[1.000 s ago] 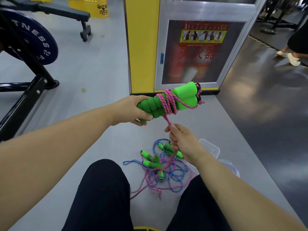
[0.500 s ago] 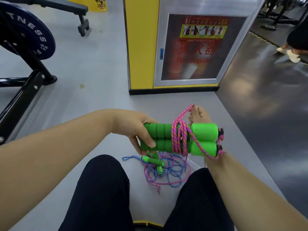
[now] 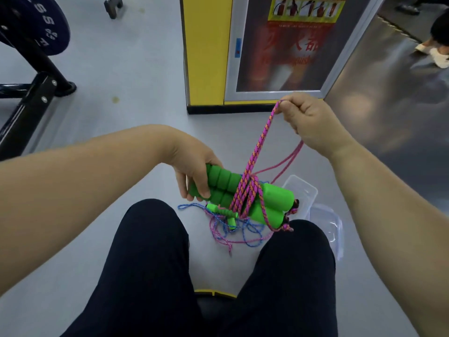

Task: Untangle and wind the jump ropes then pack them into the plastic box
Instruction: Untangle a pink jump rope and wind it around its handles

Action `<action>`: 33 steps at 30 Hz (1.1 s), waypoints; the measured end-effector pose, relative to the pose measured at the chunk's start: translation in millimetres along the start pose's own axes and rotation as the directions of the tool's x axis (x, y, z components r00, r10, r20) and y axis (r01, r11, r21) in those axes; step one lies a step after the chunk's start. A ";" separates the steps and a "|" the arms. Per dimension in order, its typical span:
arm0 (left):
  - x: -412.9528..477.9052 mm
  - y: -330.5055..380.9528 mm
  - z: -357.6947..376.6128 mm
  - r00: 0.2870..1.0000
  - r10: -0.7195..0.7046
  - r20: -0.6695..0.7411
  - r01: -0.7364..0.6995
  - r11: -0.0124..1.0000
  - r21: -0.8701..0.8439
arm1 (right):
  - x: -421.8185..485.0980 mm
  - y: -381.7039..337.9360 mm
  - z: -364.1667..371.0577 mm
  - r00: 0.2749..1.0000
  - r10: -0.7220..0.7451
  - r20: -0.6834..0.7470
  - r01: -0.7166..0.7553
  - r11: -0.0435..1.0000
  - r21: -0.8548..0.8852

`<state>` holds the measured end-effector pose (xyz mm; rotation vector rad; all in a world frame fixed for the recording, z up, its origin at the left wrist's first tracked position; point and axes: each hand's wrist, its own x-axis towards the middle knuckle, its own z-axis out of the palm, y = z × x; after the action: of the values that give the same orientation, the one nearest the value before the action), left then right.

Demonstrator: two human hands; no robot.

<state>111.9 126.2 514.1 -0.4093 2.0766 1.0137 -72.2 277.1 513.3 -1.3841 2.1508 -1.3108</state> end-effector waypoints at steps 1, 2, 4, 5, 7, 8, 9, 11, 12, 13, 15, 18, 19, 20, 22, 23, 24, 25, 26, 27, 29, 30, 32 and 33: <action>0.6 1.9 -0.5 1.000 0.023 -0.018 -0.023 1.000 -0.003 | 0.4 2.3 -2.0 1.000 0.004 -0.008 -0.004 1.000 -0.022; 0.3 3.1 -1.3 0.998 0.050 -0.042 -0.050 0.999 -0.017 | 0.8 6.9 -2.5 1.000 0.024 -0.012 -0.025 0.999 -0.030; -2.4 4.7 -4.2 0.990 0.107 -0.096 -0.113 0.992 -0.062 | -0.8 22.9 0.9 0.993 0.116 0.006 -0.115 0.991 -0.075; -4.4 4.3 -6.6 0.983 0.136 -0.124 -0.147 0.985 -0.086 | -4.6 30.8 3.7 0.984 0.173 0.033 -0.169 0.979 -0.111; -8.0 0.7 -11.1 0.966 0.173 -0.193 -0.200 0.971 -0.129 | -14.9 42.8 9.7 0.956 0.279 0.093 -0.270 0.957 -0.103; -9.5 -2.4 -12.7 0.956 0.182 -0.231 -0.222 0.961 -0.164 | -22.2 47.0 12.4 0.936 0.334 0.114 -0.331 0.943 -0.039; -10.1 -5.9 -13.4 0.945 0.187 -0.269 -0.247 0.946 -0.211 | -31.9 48.0 16.5 0.904 0.406 0.138 -0.414 0.910 0.036; -10.2 -13.3 -13.1 0.921 0.194 -0.339 -0.302 0.903 -0.305 | -51.4 45.9 29.5 0.822 0.525 0.219 -0.544 0.839 0.031; -9.4 -16.1 -11.3 0.912 0.194 -0.362 -0.324 0.881 -0.345 | -59.5 46.6 38.8 0.795 0.526 0.301 -0.556 0.831 0.018; -8.2 -17.9 -9.3 0.903 0.194 -0.384 -0.346 0.858 -0.380 | -64.6 45.1 48.3 0.780 0.499 0.378 -0.565 0.821 0.082; -5.2 -20.9 -7.2 0.879 0.189 -0.438 -0.393 0.806 -0.443 | -67.9 41.8 67.5 0.793 0.433 0.428 -0.543 0.822 0.174; -2.0 -21.9 -8.7 0.842 0.148 -0.519 -0.438 0.749 -0.498 | -69.3 29.6 79.5 0.846 0.361 0.393 -0.442 0.887 0.136; -1.2 -21.6 -9.4 0.832 0.125 -0.541 -0.435 0.752 -0.496 | -69.3 23.6 81.6 0.861 0.333 0.383 -0.391 0.917 0.082; -1.4 -20.7 -10.0 0.820 0.099 -0.564 -0.428 0.761 -0.488 | -68.3 17.0 82.6 0.876 0.301 0.376 -0.329 0.944 0.010; 0.5 -18.8 -11.2 0.782 0.044 -0.622 -0.422 0.771 -0.477 | -65.3 10.2 83.2 0.881 0.286 0.377 -0.273 0.958 -0.090; 1.8 -18.5 -12.1 0.754 0.016 -0.657 -0.422 0.779 -0.465 | -65.0 7.3 83.7 0.879 0.287 0.381 -0.277 0.957 -0.081; 2.7 -18.1 -12.5 0.718 -0.005 -0.696 -0.413 0.801 -0.433 | -64.6 2.9 83.9 0.881 0.285 0.379 -0.287 0.957 -0.051; 3.9 -18.5 -12.8 0.676 -0.011 -0.737 -0.384 0.848 -0.365 | -63.8 -2.9 82.9 0.879 0.289 0.378 -0.302 0.953 -0.025; 5.6 -18.7 -12.4 0.631 0.006 -0.776 -0.318 0.914 -0.252 | -62.2 -7.3 80.3 0.876 0.290 0.384 -0.306 0.952 -0.022; 7.7 -19.1 -11.5 0.585 0.039 -0.810 -0.213 0.971 -0.108 | -60.6 -13.1 76.2 0.869 0.293 0.399 -0.305 0.952 -0.033; 11.0 -17.0 -7.5 0.519 0.109 -0.848 0.012 0.991 0.135 | -56.6 -27.6 66.4 0.846 0.280 0.453 -0.298 0.954 -0.032; 12.6 -14.5 -5.1 0.506 0.134 -0.852 0.089 0.974 0.206 | -54.5 -35.5 61.3 0.831 0.265 0.488 -0.300 0.954 -0.007; 16.7 -9.2 -0.1 0.506 0.176 -0.844 0.200 0.928 0.314 | -49.1 -51.9 51.2 0.809 0.227 0.542 -0.295 0.955 0.041; 18.7 -6.5 2.2 0.515 0.198 -0.834 0.232 0.904 0.358 | -45.4 -59.4 46.3 0.813 0.208 0.543 -0.282 0.958 0.056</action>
<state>104.6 124.7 495.6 -0.8218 3.0989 0.2387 14.9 281.6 524.3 -1.1865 1.7496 -0.8253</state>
